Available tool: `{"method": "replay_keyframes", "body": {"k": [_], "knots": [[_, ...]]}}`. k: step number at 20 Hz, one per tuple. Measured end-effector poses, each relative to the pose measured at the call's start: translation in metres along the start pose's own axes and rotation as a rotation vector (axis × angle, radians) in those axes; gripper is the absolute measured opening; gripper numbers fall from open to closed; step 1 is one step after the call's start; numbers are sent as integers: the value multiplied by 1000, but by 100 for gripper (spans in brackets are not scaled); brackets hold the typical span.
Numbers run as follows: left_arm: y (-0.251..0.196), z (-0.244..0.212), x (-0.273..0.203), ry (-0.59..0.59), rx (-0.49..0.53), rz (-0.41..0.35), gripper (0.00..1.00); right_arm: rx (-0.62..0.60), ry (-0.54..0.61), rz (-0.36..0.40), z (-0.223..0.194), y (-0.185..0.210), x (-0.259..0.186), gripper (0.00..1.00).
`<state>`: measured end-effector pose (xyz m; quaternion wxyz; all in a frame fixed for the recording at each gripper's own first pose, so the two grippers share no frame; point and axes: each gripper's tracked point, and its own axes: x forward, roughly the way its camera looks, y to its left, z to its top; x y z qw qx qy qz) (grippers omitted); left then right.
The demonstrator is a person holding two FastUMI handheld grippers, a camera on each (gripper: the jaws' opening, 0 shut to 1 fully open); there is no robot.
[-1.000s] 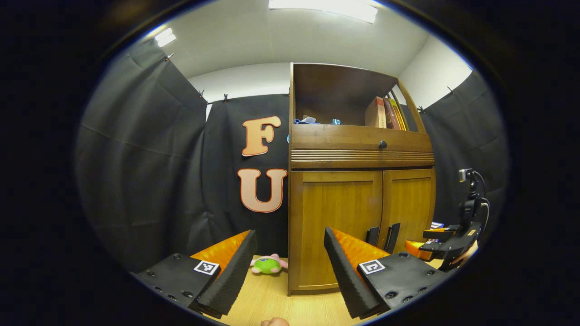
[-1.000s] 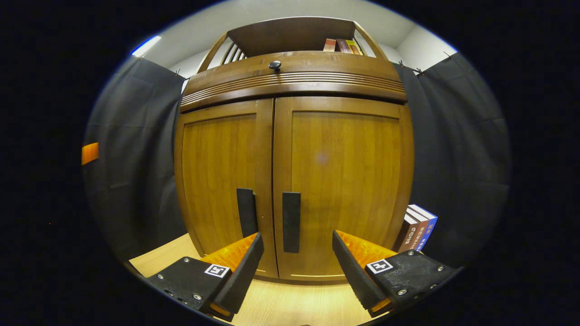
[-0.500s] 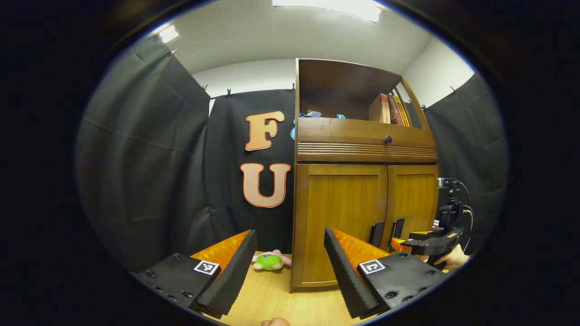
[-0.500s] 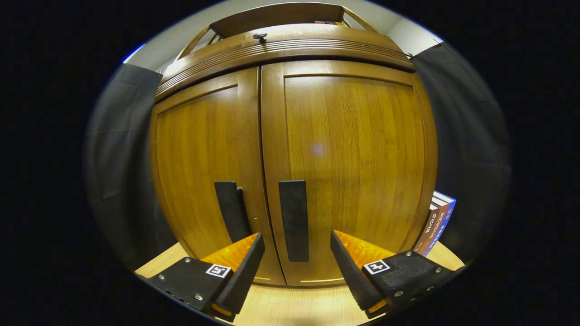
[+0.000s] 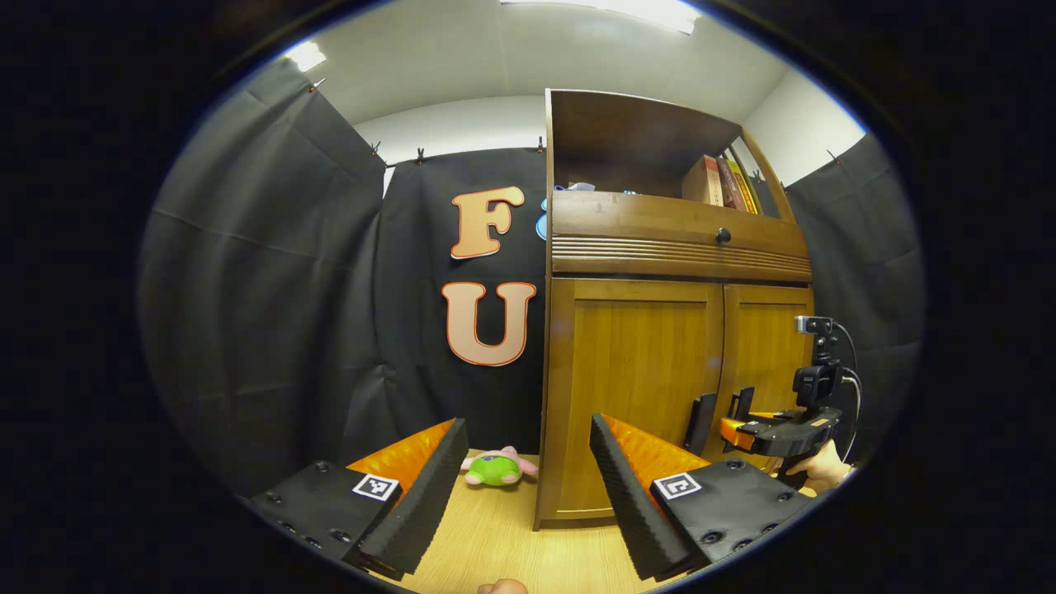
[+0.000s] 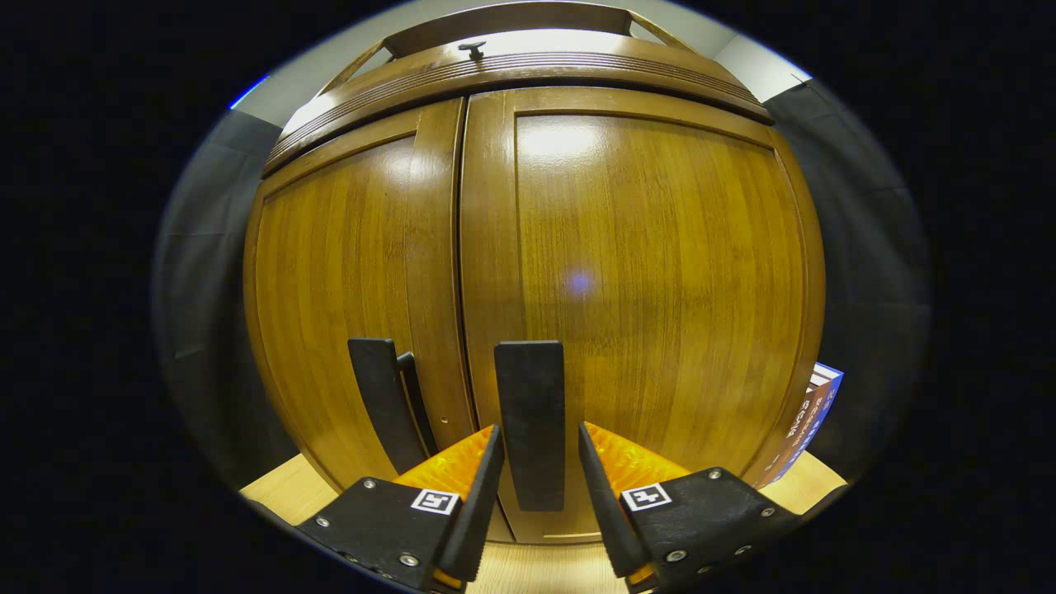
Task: Open the right door of the double-door shoe cabinet with the right hand, and open the left door with the left hand.
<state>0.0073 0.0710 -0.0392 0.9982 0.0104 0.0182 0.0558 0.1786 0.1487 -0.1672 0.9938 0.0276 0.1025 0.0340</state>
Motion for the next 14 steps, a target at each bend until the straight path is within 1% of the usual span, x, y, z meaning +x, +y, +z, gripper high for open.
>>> {"method": "replay_keyframes", "body": {"k": [1, 2, 3, 4, 5, 6, 7, 8, 9, 10, 11, 12, 13, 14], "knots": [[0, -2, 2, 4, 4, 3, 95, 1, -3, -3, 1, 0, 0, 52], [1, -3, 3, 8, 6, 5, 95, 2, -7, -4, 1, 0, 0, 38], [2, -5, 4, 11, 5, 6, 95, 4, -5, 4, 0, 2, 0, 32], [2, -6, 4, 14, 3, 5, 94, 3, -7, 4, 1, 1, -1, 51], [2, -7, 5, 16, -1, 6, 95, 1, -5, 5, 0, 1, -1, 48], [3, -7, 4, 16, -3, 8, 95, 0, -6, 8, 0, 1, -2, 26], [5, -7, 2, 16, -4, 12, 95, -3, -4, 10, 0, 1, -4, 35], [6, -7, 1, 15, -3, 16, 94, -5, -5, 13, -1, 1, -6, 35], [7, -6, -1, 14, -4, 20, 94, -9, -7, 18, -1, 1, -9, 23], [8, -6, -3, 13, -5, 23, 94, -14, -10, 23, -1, 0, -13, 33], [8, -5, -4, 12, -6, 24, 94, -16, -12, 31, -1, 1, -16, 32], [9, -4, -7, 10, -7, 25, 95, -17, -15, 40, 0, -1, -21, 41], [9, -3, -9, 8, -6, 26, 95, -11, -18, 50, -1, -1, -28, 32], [9, -2, -10, 7, -3, 27, 95, -9, -21, 61, -2, -2, -35, 31]]}}
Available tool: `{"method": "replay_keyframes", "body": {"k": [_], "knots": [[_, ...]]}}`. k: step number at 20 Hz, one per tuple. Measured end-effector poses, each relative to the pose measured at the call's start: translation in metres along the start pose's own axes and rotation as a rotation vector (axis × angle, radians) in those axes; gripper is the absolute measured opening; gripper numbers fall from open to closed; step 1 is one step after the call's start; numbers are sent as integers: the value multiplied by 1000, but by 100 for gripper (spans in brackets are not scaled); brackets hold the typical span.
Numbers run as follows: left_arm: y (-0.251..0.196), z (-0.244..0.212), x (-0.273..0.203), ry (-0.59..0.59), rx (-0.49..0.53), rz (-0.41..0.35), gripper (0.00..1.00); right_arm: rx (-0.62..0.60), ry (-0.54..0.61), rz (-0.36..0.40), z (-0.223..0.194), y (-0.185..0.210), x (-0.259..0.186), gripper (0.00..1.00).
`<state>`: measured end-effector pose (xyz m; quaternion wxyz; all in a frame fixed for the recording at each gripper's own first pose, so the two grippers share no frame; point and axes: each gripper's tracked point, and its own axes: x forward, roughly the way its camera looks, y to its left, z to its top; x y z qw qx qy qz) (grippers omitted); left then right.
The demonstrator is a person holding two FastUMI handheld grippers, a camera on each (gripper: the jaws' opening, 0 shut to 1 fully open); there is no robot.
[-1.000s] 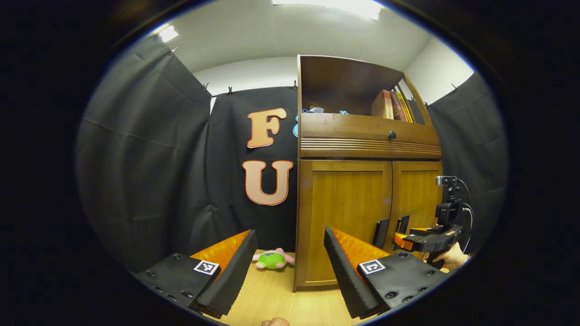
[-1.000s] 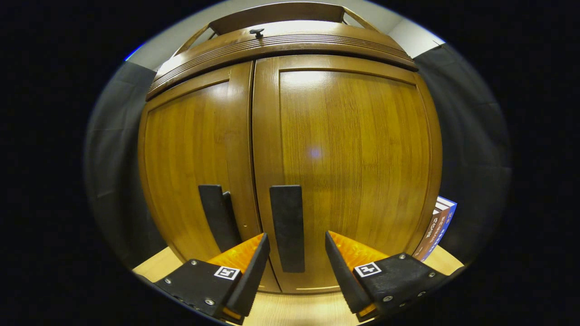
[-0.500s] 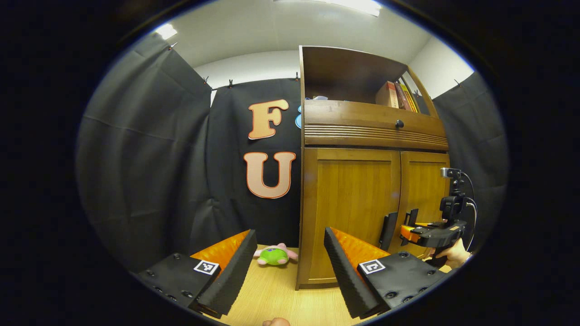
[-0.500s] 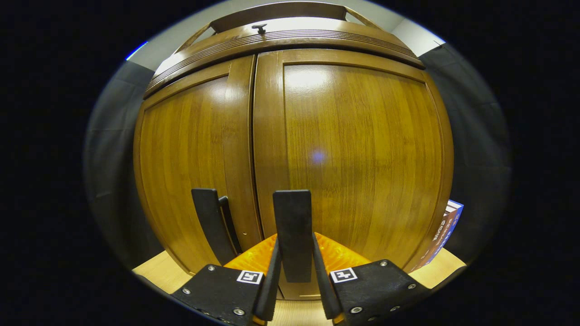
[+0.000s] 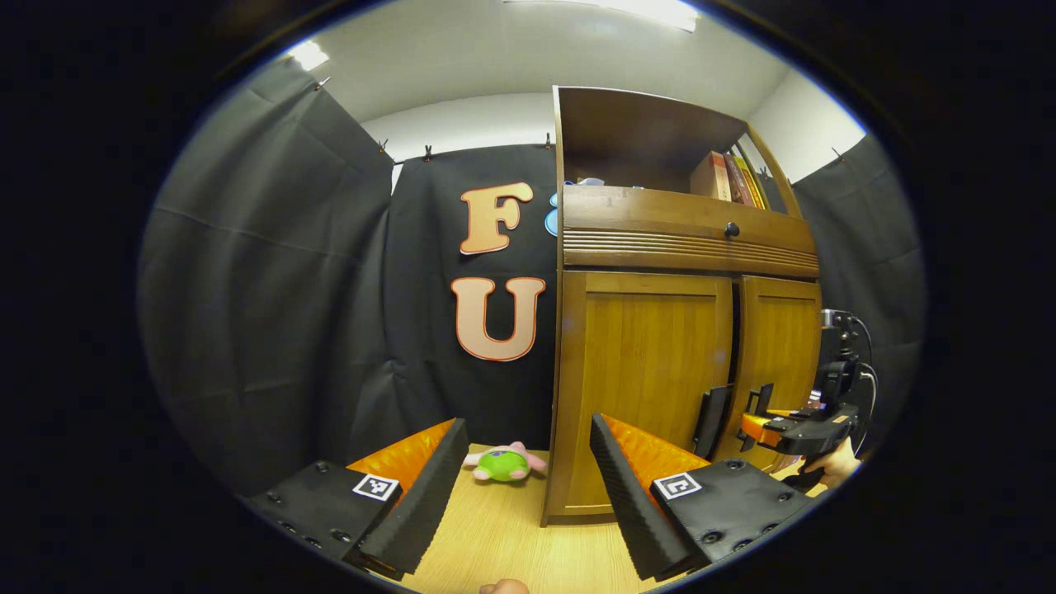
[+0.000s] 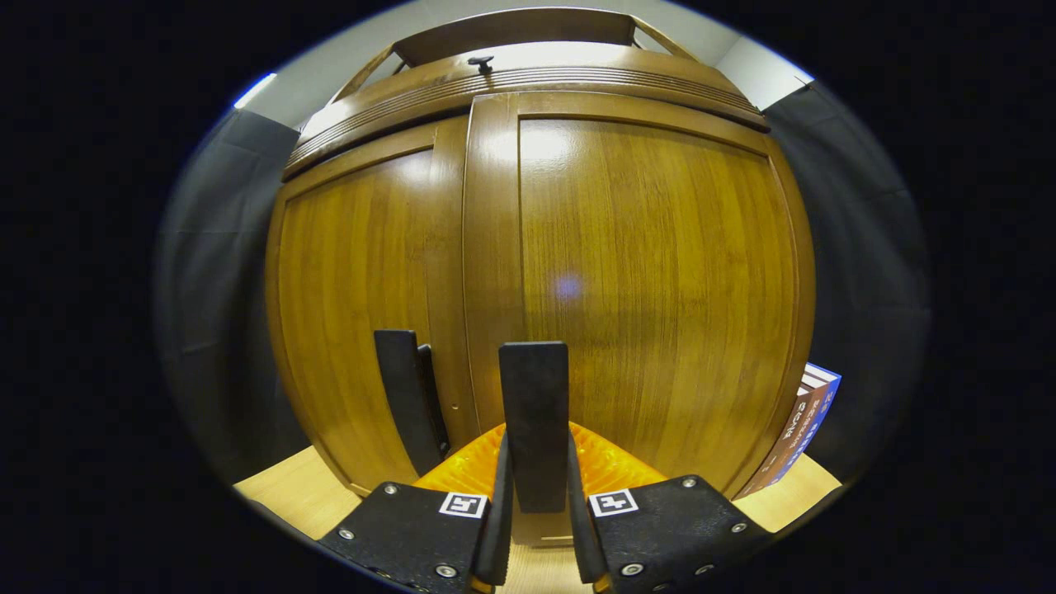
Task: Open the right door of the double-door shoe cabinet with the right hand, and open the left door with the left hand.
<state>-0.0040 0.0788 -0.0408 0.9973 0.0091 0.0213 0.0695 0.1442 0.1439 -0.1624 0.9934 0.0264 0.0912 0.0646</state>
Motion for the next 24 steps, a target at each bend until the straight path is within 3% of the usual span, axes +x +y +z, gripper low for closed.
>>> {"method": "replay_keyframes", "body": {"k": [11, 21, 22, 23, 24], "knots": [[-11, 8, -21, -19, -2, -18, 95, 2, 0, 36, 0, -25, -87, 30], [-25, 8, -39, -17, -14, -42, 99, 1, 1, -16, -2, -68, -155, 27], [-27, 7, -40, -15, -15, -46, 95, 0, -1, -26, -1, -76, -160, 34], [-30, 7, -40, -13, -16, -52, 97, -4, -5, -38, -1, -81, -164, 16], [-34, 7, -42, -11, -16, -58, 97, -11, -7, -50, 0, -87, -170, 24]]}}
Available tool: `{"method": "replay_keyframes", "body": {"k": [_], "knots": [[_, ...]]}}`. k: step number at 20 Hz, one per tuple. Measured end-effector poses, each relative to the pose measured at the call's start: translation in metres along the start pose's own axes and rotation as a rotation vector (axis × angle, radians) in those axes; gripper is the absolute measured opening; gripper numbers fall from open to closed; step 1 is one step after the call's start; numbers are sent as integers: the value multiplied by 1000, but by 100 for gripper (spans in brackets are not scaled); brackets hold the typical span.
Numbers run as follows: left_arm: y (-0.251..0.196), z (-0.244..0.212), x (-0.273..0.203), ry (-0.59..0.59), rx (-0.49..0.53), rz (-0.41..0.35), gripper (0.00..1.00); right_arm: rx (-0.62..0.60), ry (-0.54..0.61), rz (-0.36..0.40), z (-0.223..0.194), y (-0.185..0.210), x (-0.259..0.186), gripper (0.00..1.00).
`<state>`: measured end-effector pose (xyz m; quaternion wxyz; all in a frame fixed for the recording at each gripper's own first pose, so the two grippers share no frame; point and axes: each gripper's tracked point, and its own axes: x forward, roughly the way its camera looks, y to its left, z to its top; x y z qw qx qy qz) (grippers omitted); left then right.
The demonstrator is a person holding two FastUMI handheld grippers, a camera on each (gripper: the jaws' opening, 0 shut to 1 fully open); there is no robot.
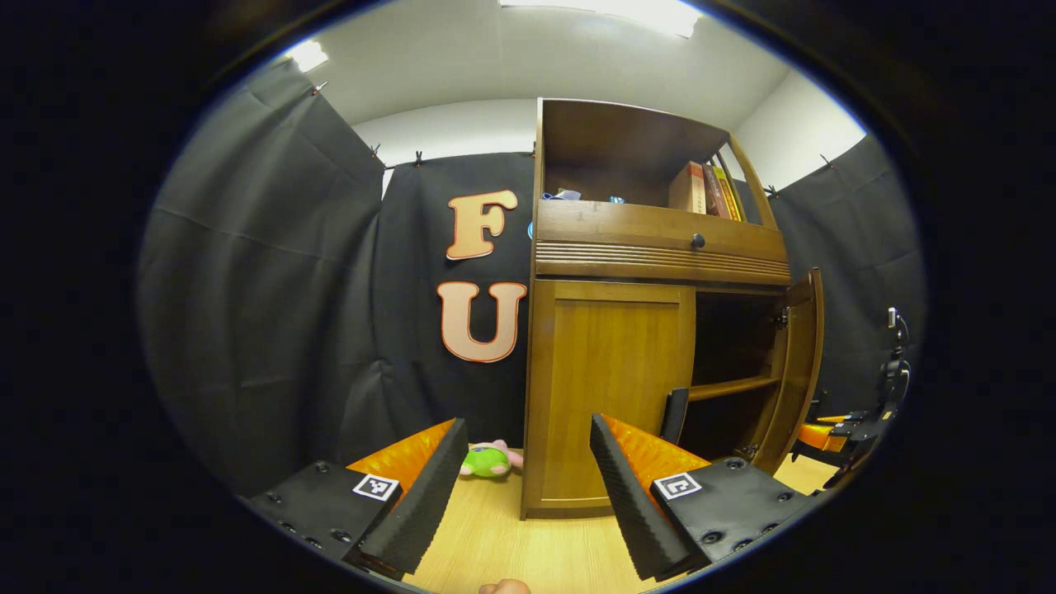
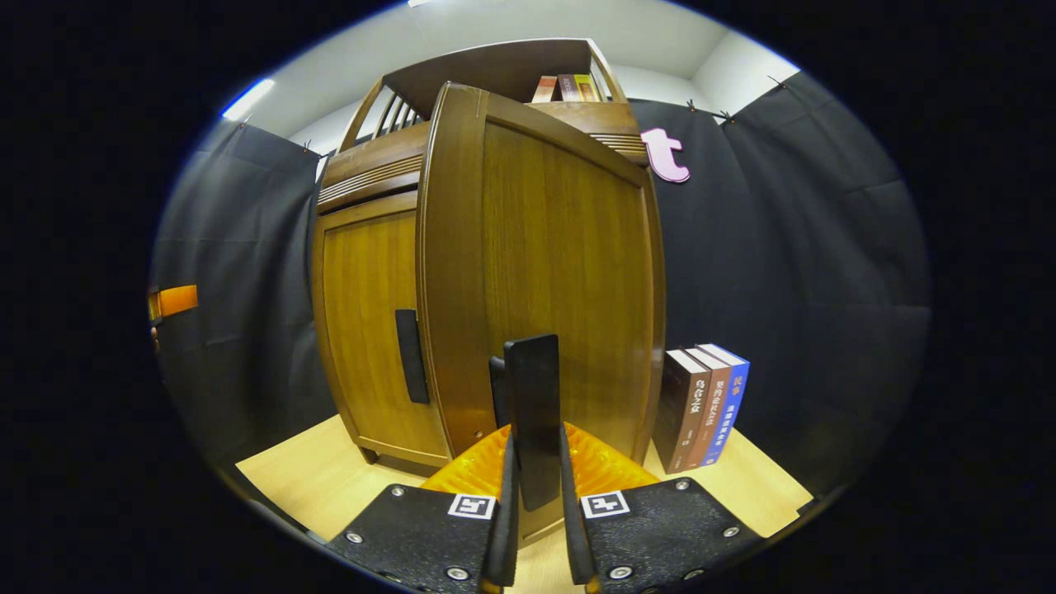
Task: Open the right door of the double-door shoe cabinet with the right hand, and open the left door with the left hand.
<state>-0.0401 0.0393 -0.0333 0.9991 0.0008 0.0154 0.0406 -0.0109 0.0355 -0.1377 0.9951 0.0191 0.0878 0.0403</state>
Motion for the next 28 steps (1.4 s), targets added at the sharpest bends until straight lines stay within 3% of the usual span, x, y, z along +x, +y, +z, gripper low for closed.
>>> {"method": "replay_keyframes", "body": {"k": [2, 3, 4, 5, 6, 7, 8, 9, 13, 16, 17, 18, 19, 22, 23, 28], "knots": [[-7, 0, -2, 0, 3, -13, 95, -11, 3, -14, -1, -9, -7, 22], [-11, 1, -2, -2, 3, -21, 95, -12, 5, -20, -1, -13, -10, 30], [-14, 2, -3, -3, 3, -29, 95, -10, 6, -29, -1, -18, -13, 20], [-17, 2, -3, -3, 4, -36, 95, -7, 6, -39, -1, -23, -16, 29], [-21, 2, -4, -3, 7, -40, 95, -6, 3, -52, 0, -29, -19, 28], [-22, 1, -4, -2, 9, -41, 95, -11, 5, -64, 0, -34, -22, 16], [-23, 0, -5, 1, 11, -43, 96, -18, 3, -81, 0, -40, -27, 26], [-25, -1, -6, 3, 14, -49, 97, -29, 0, -104, 1, -48, -30, 14], [-32, 1, -7, -2, 10, -60, 95, -45, 9, -149, 1, -74, -39, 9], [-42, -1, -6, 6, -7, -84, 95, -41, 16, -157, 1, -86, -42, 8], [-44, -2, -5, 9, -4, -86, 95, -43, 14, -165, 2, -89, -42, 18], [-45, -3, -5, 13, 1, -86, 95, -45, 12, -177, 1, -93, -43, 7], [-46, -5, -4, 16, 3, -87, 95, -44, 9, -190, 2, -99, -46, 17], [-52, -6, -2, 22, 5, -90, 94, -24, 4, -210, 1, -118, -48, 14], [-54, -6, -1, 22, 6, -92, 94, -5, 5, -205, 1, -120, -49, 3], [-69, -11, 5, 30, 11, -103, 95, 24, 4, -189, 1, -132, -55, 0]]}}
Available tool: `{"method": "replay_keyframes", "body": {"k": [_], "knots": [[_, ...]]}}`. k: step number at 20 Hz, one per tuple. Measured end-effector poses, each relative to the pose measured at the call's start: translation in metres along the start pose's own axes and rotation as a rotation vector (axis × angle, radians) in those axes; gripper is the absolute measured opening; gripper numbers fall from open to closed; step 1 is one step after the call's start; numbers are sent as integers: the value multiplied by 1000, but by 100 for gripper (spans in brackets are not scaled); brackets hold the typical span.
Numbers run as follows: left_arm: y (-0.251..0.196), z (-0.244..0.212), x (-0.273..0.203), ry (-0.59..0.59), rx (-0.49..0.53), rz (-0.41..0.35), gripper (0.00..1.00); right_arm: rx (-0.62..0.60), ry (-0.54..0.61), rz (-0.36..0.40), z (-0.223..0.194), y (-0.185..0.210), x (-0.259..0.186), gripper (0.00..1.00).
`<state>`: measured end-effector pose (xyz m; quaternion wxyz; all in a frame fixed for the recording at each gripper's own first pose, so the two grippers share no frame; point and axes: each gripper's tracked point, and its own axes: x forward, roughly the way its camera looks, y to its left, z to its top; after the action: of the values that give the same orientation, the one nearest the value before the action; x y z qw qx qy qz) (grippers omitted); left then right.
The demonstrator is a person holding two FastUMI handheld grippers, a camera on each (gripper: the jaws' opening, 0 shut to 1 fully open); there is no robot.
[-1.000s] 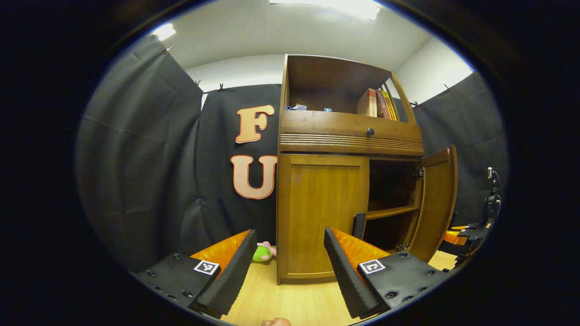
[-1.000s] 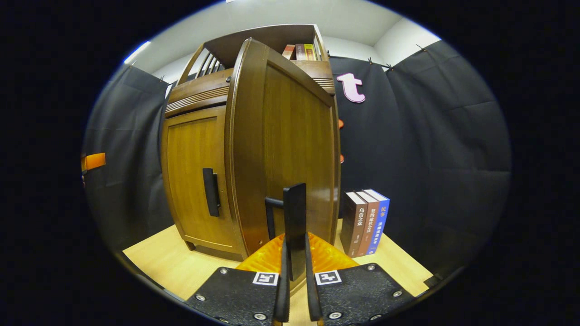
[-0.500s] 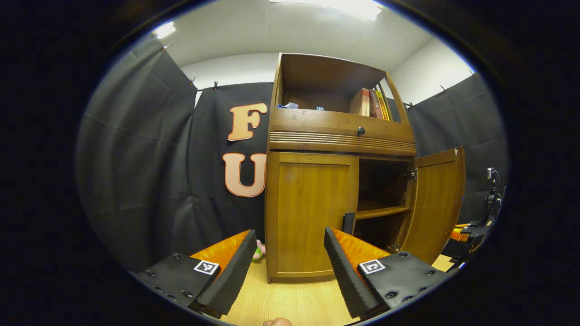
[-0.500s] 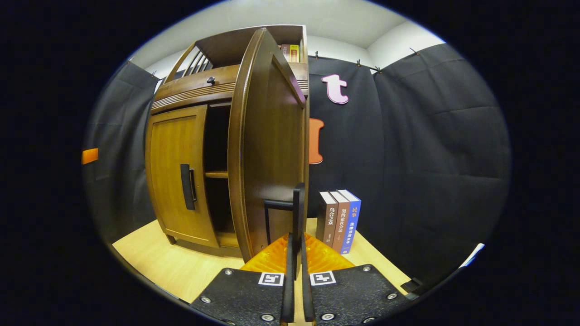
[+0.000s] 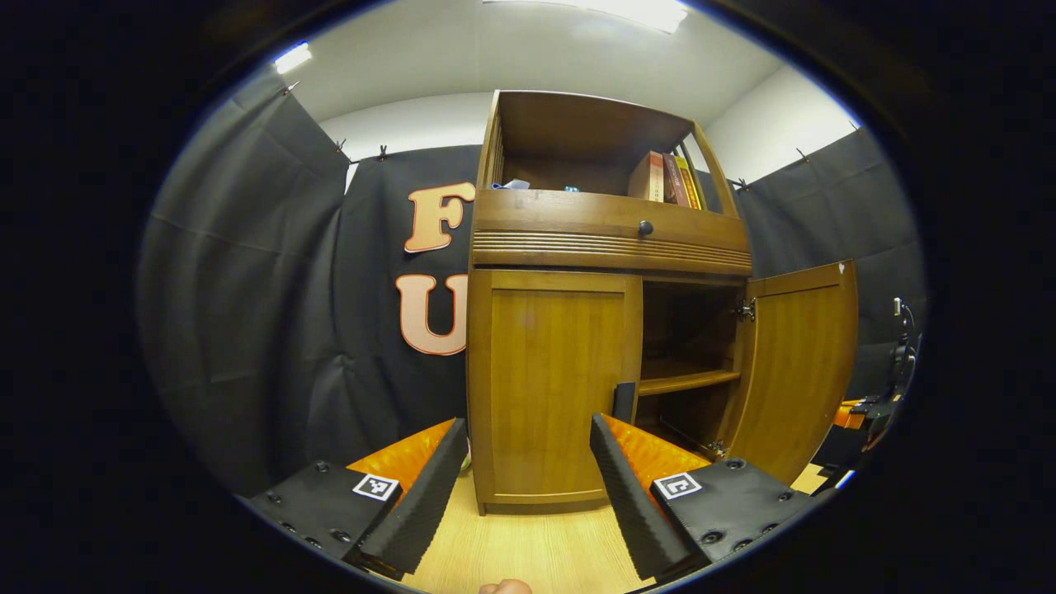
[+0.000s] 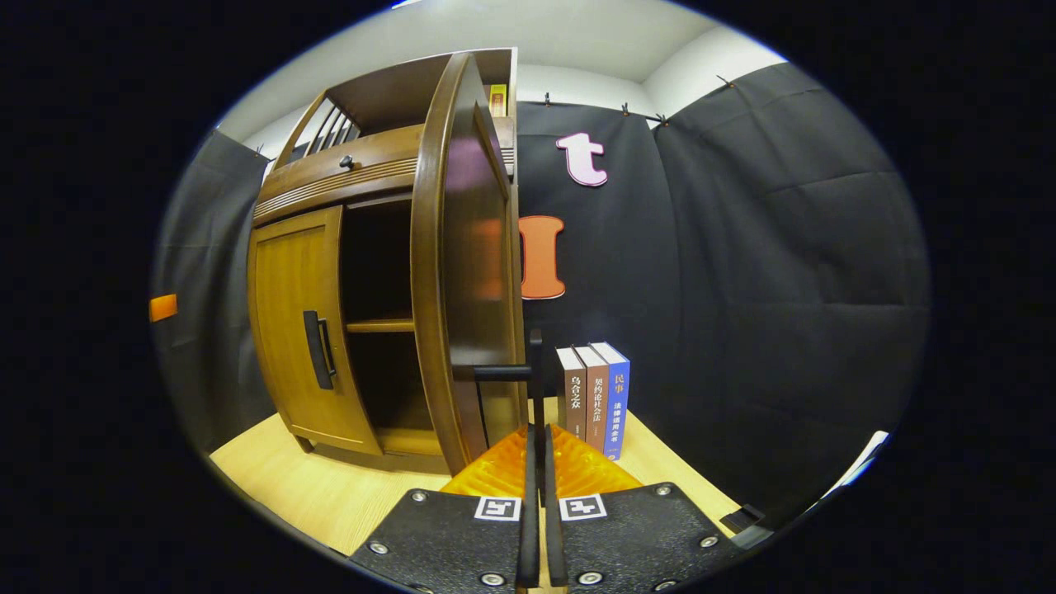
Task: Open the right door of the double-door shoe cabinet with the right hand, and open the left door with the left hand.
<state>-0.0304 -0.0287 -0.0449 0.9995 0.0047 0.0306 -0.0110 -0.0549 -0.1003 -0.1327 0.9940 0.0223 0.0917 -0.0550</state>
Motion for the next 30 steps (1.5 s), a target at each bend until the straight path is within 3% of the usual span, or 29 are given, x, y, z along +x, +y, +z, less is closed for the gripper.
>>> {"method": "replay_keyframes", "body": {"k": [5, 10, 11, 12, 13, 16, 20, 21, 22, 23, 24, 27, 30], "knots": [[-15, -11, 13, 13, 2, -12, 95, 7, -1, 2, -1, -15, -4, 4], [-35, -24, 35, 22, 13, -44, 95, 6, 3, -64, -5, -45, -12, 4], [-41, -28, 41, 27, 11, -56, 95, 10, -1, -87, -5, -55, -14, 15], [-48, -32, 48, 34, 3, -69, 95, 24, -9, -80, -3, -60, -14, 15], [-55, -35, 55, 39, -12, -82, 95, 36, -13, -85, -4, -63, -15, 0], [-75, -46, 75, 51, -51, -110, 95, 34, -13, -94, -6, -71, -19, 0], [-91, -59, 104, 60, -18, -100, 95, 39, -18, -90, -6, -74, -21, 0], [-96, -63, 112, 64, -17, -104, 95, 40, -21, -90, -6, -74, -22, 16], [-100, -70, 119, 72, -14, -106, 95, 41, -25, -95, -5, -77, -22, 16], [-102, -77, 127, 88, -4, -98, 95, 38, -32, -111, -3, -81, -23, 4], [-101, -85, 133, 97, 3, -84, 95, 28, -42, -126, -1, -84, -25, 4], [-112, -99, 155, 113, 3, -85, 99, -25, -65, -171, 4, -93, -29, 15], [-126, -113, 175, 127, -29, -118, 95, -59, -78, -209, 7, -102, -32, 29]]}}
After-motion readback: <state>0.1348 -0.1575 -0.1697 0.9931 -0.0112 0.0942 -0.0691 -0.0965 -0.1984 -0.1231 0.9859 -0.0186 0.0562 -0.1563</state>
